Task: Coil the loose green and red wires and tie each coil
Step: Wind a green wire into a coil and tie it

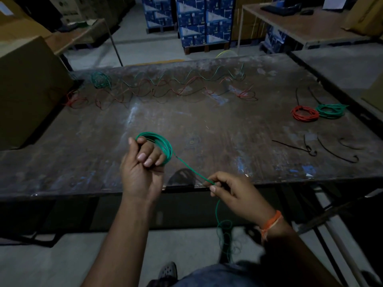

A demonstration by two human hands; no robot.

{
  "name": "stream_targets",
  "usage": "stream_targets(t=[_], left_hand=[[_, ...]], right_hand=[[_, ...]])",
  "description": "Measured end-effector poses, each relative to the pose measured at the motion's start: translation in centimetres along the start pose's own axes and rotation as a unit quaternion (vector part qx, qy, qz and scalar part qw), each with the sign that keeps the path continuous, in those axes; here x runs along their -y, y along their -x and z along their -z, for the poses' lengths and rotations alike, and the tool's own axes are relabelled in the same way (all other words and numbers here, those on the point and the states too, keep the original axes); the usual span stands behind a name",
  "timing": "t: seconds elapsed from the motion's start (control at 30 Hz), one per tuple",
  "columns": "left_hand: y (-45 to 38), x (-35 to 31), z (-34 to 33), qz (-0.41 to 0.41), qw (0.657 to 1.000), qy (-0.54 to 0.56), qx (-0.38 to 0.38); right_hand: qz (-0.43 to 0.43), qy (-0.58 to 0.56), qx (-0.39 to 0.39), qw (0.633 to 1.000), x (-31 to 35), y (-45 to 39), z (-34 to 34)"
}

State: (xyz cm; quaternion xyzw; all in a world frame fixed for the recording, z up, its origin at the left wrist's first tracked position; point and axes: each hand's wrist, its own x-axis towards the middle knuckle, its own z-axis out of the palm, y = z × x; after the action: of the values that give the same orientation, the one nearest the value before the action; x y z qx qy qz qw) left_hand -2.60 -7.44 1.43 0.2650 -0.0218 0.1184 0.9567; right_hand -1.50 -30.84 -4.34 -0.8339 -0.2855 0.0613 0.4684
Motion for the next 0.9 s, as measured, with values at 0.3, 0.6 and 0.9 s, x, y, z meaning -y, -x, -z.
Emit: stream_targets(t=[0.3,0.6,0.9], left_hand=[[1.5,2.8,-0.7,-0.114,0.889,-0.444,-0.007],[2.2,3.1,-0.5,-0.045,0.875,-0.477,0.065],[2.4,2.6,-1.3,0.088,0.934,-0.330,0.107]], right_hand=[[0.209,0.125,-0.052,0.969,5.2,-1.7,1.5],[0.259,0.114,-0.109,0.953,7.7,-4.5,2.8],[0.168,0.005,-0.118,0.979,6.2,-5.6,2.9]])
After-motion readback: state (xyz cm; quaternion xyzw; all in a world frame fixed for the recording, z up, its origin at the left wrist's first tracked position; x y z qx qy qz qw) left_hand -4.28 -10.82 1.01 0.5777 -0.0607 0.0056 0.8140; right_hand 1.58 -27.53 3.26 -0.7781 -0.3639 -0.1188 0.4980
